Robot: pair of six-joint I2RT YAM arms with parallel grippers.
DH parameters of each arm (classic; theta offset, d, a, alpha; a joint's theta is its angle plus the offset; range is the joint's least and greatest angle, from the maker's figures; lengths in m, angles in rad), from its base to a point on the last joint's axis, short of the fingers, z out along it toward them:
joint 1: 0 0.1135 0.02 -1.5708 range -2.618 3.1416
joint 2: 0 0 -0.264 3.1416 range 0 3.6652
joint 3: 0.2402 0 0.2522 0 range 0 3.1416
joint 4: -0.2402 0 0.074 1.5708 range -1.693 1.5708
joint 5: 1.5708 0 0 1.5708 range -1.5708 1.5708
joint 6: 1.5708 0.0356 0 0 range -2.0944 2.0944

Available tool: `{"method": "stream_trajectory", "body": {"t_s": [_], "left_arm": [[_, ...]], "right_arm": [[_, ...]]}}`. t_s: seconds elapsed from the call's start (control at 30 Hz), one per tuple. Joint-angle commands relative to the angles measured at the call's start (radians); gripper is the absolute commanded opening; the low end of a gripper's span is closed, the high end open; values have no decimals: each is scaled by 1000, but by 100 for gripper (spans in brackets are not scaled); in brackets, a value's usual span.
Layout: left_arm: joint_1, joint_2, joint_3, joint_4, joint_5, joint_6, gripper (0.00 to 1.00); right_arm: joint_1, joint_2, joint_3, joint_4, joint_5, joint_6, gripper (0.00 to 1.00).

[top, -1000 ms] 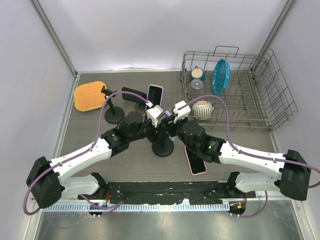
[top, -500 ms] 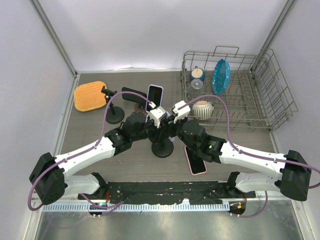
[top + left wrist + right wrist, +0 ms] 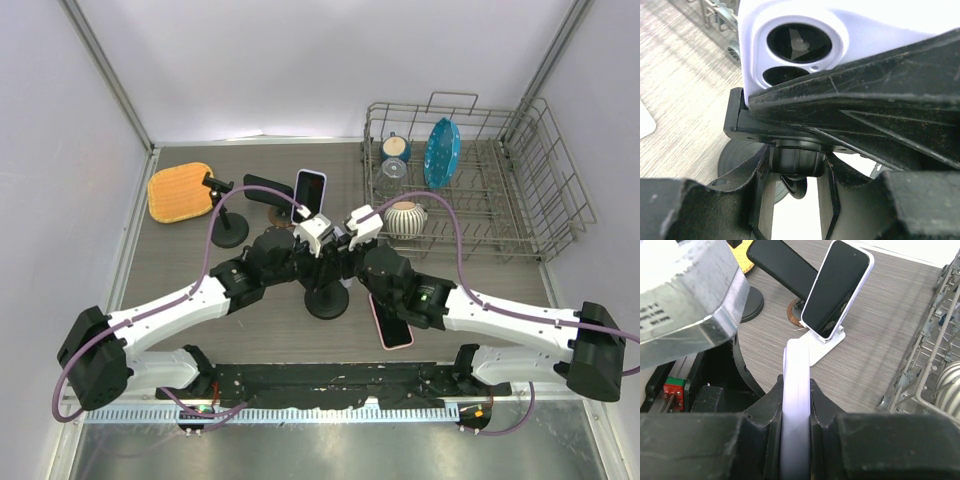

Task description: Remove the phone from the phone stand

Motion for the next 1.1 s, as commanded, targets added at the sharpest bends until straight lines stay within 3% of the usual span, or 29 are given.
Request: {"method": "stream_trajectory", "body": {"t_s": [0.0, 0.5, 0.67, 1.07], "left_arm": [[97, -12, 8, 15, -159, -108, 0], [178, -24, 0, -17, -166, -193, 0], [183, -46, -6, -11, -166, -187, 0], [163, -78, -15, 0, -128, -150, 0]], "right_arm": [[58, -85, -9, -139, -7, 83, 1], [73, -166, -18, -311, 50, 112, 1], [78, -162, 11, -364, 208, 151, 1], [78, -88, 92, -371, 401, 190, 1]]}}
